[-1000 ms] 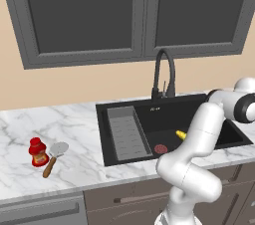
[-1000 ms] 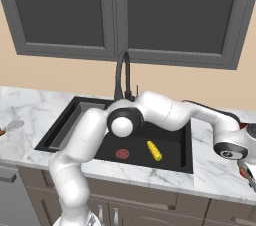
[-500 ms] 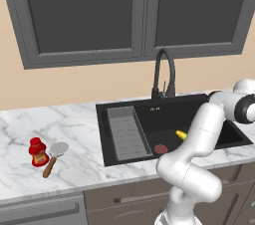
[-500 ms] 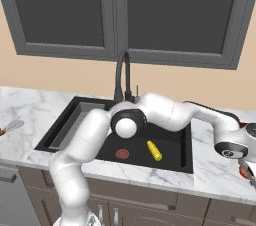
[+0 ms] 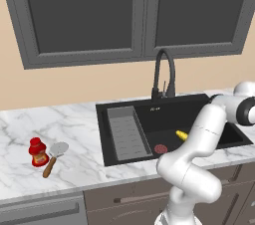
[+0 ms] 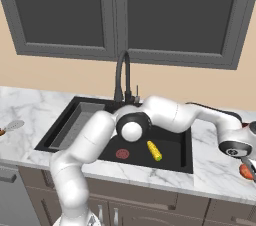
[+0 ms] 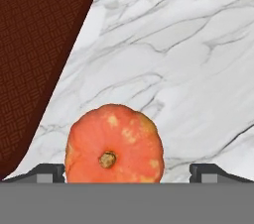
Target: Pick up all produce items and place them in the sink. Turn on the sink faucet to wash them. Then turn the sink off and put them in the tray.
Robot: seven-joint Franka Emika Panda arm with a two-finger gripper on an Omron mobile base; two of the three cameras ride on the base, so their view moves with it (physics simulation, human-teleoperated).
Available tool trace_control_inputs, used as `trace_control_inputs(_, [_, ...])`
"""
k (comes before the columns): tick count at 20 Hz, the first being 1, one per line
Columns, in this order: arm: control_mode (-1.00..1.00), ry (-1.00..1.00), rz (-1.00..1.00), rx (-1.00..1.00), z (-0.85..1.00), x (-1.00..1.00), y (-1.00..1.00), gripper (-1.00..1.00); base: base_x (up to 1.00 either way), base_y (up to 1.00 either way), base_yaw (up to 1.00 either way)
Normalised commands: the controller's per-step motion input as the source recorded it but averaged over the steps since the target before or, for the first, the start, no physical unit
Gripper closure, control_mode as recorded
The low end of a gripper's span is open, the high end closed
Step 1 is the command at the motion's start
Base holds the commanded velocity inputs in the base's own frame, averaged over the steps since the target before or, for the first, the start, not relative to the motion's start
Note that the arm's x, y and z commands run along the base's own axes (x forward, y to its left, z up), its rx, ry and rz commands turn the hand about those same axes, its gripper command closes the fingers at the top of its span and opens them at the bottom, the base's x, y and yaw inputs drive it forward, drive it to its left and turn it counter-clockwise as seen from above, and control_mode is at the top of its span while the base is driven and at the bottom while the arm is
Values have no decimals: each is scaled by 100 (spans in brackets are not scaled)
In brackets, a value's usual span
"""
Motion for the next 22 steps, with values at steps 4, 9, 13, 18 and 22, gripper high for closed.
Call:
trace_control_inputs(4, [-100,0,3,0,-15,0,0,-100,0,0,0])
trace_control_inputs(9, [-100,0,4,0,-18,2,0,-100,0,0,0])
trace_control_inputs(13, [-100,0,4,0,-14,7,0,-100,0,0,0])
trace_control_inputs(18, [-100,0,5,0,-19,8,0,100,0,0,0])
trace_control_inputs(22, [-100,1,5,0,-16,8,0,100,0,0,0])
